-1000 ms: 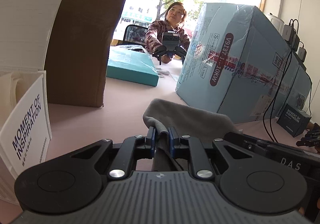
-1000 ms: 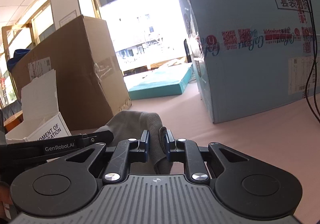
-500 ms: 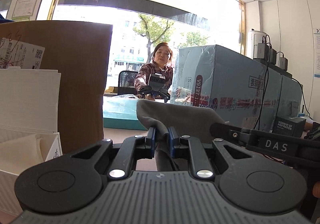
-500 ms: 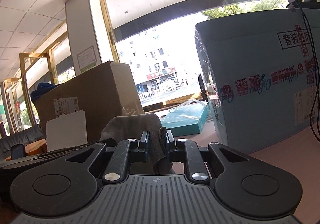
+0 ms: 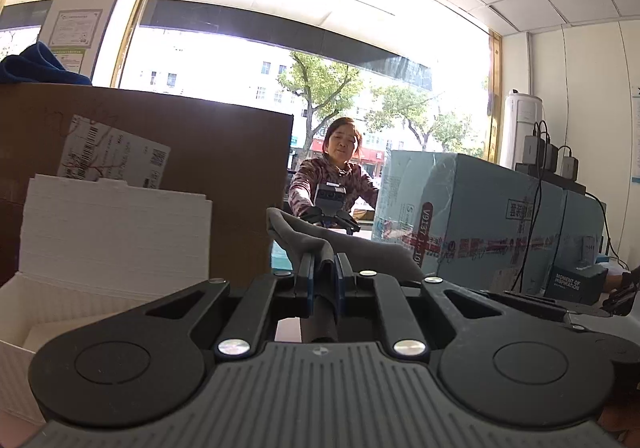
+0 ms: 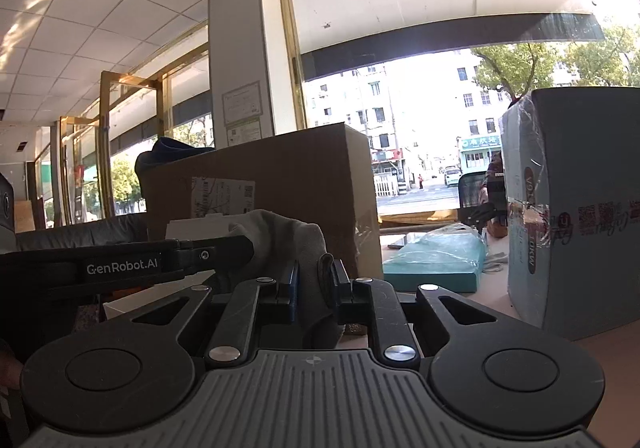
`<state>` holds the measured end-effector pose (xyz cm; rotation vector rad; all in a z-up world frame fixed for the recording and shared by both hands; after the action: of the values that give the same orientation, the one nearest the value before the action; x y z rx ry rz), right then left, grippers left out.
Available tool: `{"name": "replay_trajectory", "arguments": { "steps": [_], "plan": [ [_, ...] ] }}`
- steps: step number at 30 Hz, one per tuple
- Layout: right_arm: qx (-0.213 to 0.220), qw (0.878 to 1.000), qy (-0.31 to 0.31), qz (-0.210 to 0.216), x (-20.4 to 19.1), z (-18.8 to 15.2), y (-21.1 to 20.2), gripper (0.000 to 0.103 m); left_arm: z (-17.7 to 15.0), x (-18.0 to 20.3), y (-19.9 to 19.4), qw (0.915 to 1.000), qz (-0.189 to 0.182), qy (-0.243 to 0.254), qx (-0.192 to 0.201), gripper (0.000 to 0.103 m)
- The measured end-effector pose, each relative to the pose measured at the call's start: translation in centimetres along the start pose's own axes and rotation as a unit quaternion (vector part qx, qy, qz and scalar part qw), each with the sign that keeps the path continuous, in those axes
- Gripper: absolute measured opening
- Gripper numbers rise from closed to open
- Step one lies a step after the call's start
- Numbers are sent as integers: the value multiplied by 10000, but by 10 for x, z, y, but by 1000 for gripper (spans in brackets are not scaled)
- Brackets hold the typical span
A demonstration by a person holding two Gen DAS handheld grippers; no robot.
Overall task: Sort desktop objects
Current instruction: 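Lift the grey cloth with both grippers and carry it toward the white box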
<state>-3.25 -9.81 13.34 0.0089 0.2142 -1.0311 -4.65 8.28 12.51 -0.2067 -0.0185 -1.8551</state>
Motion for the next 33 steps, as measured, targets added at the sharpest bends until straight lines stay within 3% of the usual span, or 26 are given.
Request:
{"name": "replay_trajectory", "arguments": {
  "steps": [13, 20, 25, 33],
  "plan": [
    [-277, 9985, 201, 427, -69, 21, 73, 15, 34, -89, -37, 9982, 371, -306, 348, 9],
    [-566, 9941, 713, 582, -87, 11, 114, 15, 42, -126, -30, 9938, 846, -722, 59, 9],
    [-591, 9758, 1941, 817, -81, 0, 130, 15, 39, -140, -22, 9909, 1037, -837, -176, 9],
    [-1001, 9714, 2068, 605, -70, -20, 145, 15, 17, -161, 6, 9853, 995, -1100, -846, 9]
  ]
}}
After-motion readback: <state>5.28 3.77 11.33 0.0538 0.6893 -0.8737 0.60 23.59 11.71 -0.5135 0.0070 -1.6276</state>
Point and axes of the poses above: each gripper's, at about its wrist camera, not at the fingertips, and y roughly the way its jaws point, x to its right, z to its top, the point moved 1 cm from there along y, roughly the way its jaws point
